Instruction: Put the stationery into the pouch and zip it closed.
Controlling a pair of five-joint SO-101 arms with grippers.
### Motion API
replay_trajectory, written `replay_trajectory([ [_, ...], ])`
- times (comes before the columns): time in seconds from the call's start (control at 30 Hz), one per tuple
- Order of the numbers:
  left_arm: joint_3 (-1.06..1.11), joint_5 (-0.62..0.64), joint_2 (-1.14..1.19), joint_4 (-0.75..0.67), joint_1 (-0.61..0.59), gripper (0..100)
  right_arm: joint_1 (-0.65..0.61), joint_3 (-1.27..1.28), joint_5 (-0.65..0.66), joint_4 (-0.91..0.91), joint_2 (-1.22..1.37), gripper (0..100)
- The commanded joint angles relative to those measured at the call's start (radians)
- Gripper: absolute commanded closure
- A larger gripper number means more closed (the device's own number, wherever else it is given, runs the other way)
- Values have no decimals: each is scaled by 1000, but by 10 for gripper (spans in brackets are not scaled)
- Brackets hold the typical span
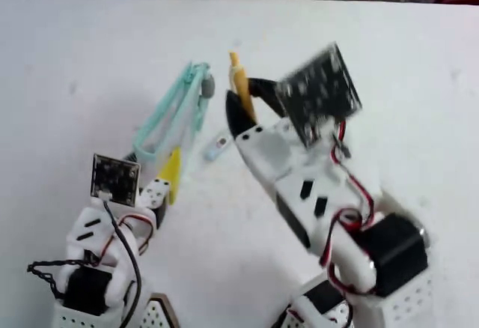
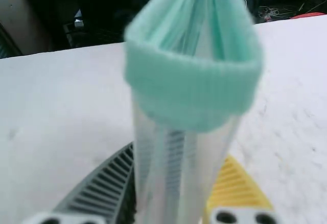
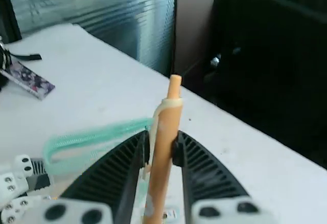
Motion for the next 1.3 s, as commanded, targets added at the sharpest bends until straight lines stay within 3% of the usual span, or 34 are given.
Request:
replay_trajectory([
  [0.0, -23, 5, -2, 6, 16, 831, -70, 78, 9, -168, -71, 982],
  [0.4, -29, 3, -2, 29, 94, 830, -209, 83, 2, -555, -50, 982],
  [0.77, -29, 3, -2, 26, 87, 830, -219, 239, 0, -765, 111, 982],
  [0.93, -31, 3, -2, 23, 85, 830, -217, 304, 0, -746, 110, 982],
  [1.27, -31, 9, -2, 21, 48, 830, -176, 307, 0, -487, 19, 982],
])
